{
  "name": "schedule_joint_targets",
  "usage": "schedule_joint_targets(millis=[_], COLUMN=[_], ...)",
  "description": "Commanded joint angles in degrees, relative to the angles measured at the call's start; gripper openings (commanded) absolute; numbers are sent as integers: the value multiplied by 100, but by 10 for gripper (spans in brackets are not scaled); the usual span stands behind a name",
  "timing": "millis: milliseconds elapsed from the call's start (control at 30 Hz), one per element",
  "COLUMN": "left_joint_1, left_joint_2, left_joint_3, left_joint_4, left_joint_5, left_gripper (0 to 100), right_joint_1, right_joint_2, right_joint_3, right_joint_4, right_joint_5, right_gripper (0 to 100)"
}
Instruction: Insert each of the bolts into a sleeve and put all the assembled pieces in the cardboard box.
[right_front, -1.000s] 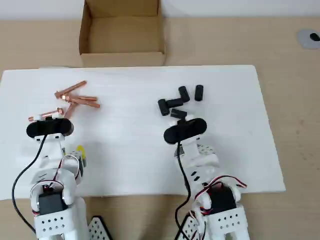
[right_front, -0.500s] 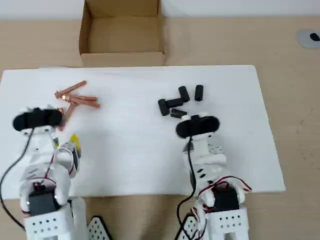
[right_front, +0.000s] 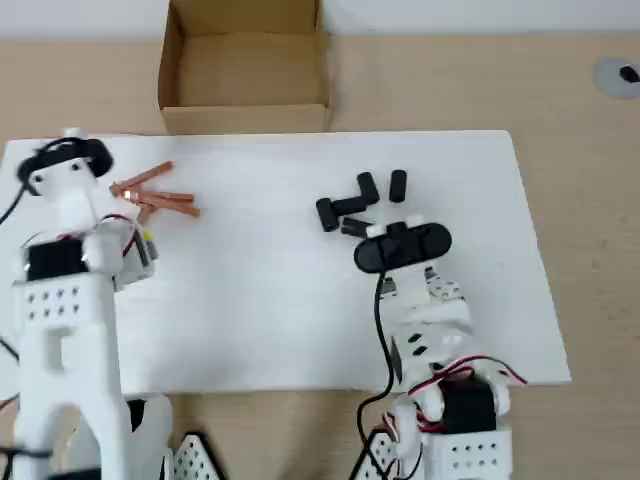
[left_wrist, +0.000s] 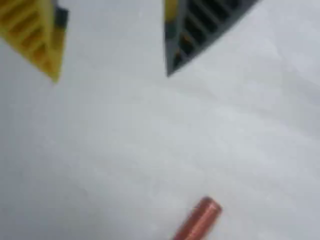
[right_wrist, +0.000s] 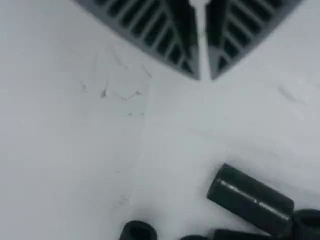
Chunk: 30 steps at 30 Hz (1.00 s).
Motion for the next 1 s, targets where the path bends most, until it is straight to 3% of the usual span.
schedule_joint_targets(millis=[0,400,733,867,967], left_joint_1=[281,404,404,404,229], left_joint_2=[215,171,189,224,541], left_joint_3=[-299,-308,-264,-299,-316], left_joint_4=[0,-255,-264,-246,-211], left_joint_5=[141,123,114,141,158], left_gripper=[150,150,150,151,150], right_joint_1=[92,84,84,-40,-233], right_joint_2=[1385,6396,7266,7354,7723], right_joint_3=[-1191,-5191,-6044,-6325,-6563], right_joint_4=[44,1495,1635,1705,2110], right_joint_5=[35,62,105,774,826], right_gripper=[10,11,11,11,11])
